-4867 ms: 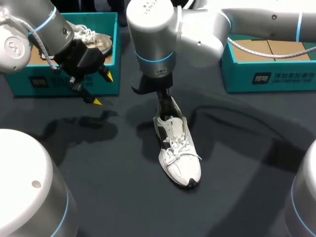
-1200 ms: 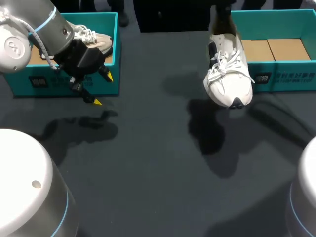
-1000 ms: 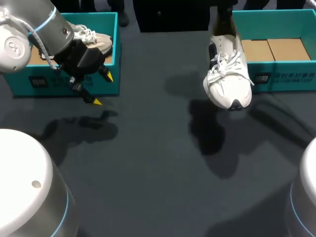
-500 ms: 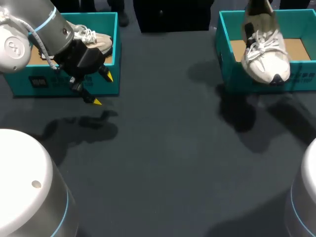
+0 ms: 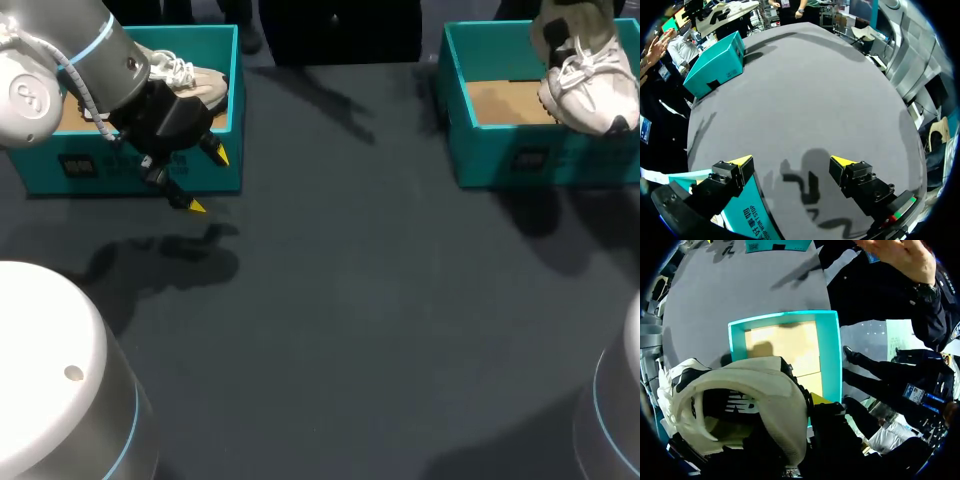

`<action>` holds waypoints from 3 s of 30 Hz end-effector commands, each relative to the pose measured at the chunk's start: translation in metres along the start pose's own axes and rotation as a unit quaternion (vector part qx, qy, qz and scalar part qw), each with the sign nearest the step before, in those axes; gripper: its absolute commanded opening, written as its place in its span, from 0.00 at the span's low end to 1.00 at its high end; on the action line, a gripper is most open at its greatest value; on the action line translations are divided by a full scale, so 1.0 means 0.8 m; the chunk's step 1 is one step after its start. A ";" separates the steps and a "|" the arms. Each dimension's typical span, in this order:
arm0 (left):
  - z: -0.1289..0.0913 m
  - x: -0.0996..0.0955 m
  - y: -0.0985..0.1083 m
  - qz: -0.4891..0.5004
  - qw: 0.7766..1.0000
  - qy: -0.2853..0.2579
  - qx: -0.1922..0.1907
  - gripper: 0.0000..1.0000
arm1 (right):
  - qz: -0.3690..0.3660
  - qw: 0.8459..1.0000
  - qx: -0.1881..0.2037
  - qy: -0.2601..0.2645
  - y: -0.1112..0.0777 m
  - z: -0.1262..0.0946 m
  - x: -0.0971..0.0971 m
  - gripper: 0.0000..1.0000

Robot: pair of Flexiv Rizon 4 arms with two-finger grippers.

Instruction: Take the shoe out of the shoebox, open the shoe tongue, remove and reinsert the insole, then place the shoe into the shoebox

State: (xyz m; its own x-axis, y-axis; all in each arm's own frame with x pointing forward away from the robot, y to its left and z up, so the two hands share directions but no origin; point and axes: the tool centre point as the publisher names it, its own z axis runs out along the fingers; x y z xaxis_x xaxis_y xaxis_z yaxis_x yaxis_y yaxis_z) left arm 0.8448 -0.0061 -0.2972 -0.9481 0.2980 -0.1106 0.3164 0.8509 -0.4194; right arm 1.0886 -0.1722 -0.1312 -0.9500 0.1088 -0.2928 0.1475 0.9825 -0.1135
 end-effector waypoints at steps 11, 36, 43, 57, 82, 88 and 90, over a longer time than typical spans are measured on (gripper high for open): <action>0.000 0.000 0.000 0.000 1.000 0.000 -0.002 1.00 | 0.003 1.000 0.016 -0.025 -0.045 0.015 -0.071 0.00; 0.000 0.000 0.000 0.000 1.000 0.000 -0.002 1.00 | 0.449 0.890 0.079 0.012 -0.151 0.047 -0.064 0.00; 0.000 0.000 0.000 0.000 1.000 0.000 -0.002 1.00 | 0.449 0.890 0.079 0.012 -0.151 0.047 -0.064 0.00; 0.000 0.000 0.000 0.000 1.000 0.000 -0.002 1.00 | 0.586 0.807 0.061 0.024 -0.189 0.070 -0.044 0.00; 0.000 0.000 0.000 0.000 1.000 0.000 -0.002 1.00 | 0.680 0.732 0.044 0.007 -0.206 0.111 -0.009 0.00; 0.000 0.000 0.000 0.000 1.000 0.000 -0.002 1.00 | 0.694 0.718 0.055 0.000 -0.210 0.138 0.002 0.00; 0.000 0.000 0.000 0.000 1.000 0.000 -0.002 1.00 | 0.694 0.716 0.068 -0.014 -0.211 0.146 0.004 0.00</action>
State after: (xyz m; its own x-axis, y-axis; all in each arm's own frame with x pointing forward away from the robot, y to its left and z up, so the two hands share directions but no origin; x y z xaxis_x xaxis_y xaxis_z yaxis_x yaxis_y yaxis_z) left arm 0.8448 -0.0062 -0.2972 -0.9481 0.2981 -0.1108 0.3165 0.8509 -0.4193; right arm 1.0932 -0.3580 -0.2176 0.1397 0.9670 -0.2132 0.9733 -0.0944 0.2093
